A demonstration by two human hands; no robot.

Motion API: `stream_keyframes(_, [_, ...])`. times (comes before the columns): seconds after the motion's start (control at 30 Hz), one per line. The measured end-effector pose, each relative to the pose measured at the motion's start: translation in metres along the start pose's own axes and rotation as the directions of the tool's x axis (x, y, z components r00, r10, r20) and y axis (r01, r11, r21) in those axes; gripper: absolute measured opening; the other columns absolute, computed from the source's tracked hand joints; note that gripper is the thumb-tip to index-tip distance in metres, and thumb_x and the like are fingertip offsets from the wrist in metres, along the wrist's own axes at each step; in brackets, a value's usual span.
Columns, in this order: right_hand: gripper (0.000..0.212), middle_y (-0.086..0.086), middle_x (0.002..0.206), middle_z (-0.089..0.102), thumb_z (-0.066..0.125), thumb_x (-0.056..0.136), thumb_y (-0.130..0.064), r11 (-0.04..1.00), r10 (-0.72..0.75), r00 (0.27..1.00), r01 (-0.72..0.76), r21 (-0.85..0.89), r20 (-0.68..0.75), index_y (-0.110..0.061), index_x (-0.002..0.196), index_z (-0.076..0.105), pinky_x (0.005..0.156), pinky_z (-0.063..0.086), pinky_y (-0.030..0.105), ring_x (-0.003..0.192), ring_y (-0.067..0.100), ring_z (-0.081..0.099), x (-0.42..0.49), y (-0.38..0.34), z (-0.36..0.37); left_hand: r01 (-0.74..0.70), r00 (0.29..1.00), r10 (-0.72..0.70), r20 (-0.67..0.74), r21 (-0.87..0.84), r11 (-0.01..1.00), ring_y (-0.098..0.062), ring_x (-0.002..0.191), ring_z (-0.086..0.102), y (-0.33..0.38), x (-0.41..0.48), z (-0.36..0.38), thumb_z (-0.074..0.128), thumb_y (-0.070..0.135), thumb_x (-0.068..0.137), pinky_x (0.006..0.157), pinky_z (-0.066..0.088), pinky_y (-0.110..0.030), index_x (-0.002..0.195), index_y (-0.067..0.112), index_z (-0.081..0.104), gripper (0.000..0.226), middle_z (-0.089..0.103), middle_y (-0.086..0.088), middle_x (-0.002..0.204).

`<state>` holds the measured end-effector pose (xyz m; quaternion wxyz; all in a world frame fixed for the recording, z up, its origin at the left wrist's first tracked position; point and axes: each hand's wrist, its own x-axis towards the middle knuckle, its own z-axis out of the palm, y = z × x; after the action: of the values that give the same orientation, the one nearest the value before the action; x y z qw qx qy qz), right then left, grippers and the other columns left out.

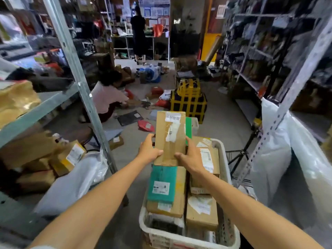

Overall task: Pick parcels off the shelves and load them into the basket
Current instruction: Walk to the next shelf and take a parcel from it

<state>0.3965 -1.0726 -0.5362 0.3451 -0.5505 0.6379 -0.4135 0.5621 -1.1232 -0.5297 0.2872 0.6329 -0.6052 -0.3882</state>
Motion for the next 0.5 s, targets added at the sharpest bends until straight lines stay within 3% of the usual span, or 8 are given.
stream_keyframes(0.07, [0.067, 0.000, 0.128, 0.057, 0.068, 0.084, -0.009, 0.999, 0.031, 0.999, -0.032, -0.012, -0.023, -0.021, 0.141, 0.036, 0.074, 0.055, 0.022, 0.112, 0.020, 0.058, 0.026, 0.001, -0.003, 0.001, 1.000, -0.001, 0.020, 0.006, 1.000, -0.029, 0.104, 0.060, 0.012, 0.025, 0.003, 0.075, 0.016, 0.071, 0.083, 0.055, -0.050, 0.128, 0.029, 0.042, 0.067, 0.058, -0.007, 0.119])
stream_keyframes(0.17, [0.064, 0.002, 0.127, 0.058, 0.069, 0.081, -0.014, 0.996, 0.070, 0.995, -0.074, -0.058, -0.068, -0.020, 0.138, 0.040, 0.088, 0.054, 0.044, 0.111, 0.022, 0.059, 0.059, 0.002, -0.006, -0.001, 0.999, 0.001, 0.034, 0.000, 1.000, -0.026, 0.105, 0.061, 0.022, 0.058, 0.010, 0.074, 0.015, 0.072, 0.086, 0.054, -0.048, 0.132, 0.022, 0.045, 0.067, 0.062, -0.006, 0.118])
stream_keyframes(0.5, [0.063, 0.005, 0.136, 0.053, 0.067, 0.088, -0.020, 0.980, 0.175, 0.977, -0.185, -0.077, -0.122, -0.018, 0.143, 0.037, 0.095, 0.052, 0.047, 0.122, 0.024, 0.054, 0.158, 0.010, 0.002, -0.005, 0.992, 0.000, 0.122, 0.039, 0.999, -0.026, 0.108, 0.059, 0.034, 0.165, 0.022, 0.071, 0.014, 0.079, 0.092, 0.050, -0.043, 0.132, 0.013, 0.047, 0.059, 0.062, -0.010, 0.120])
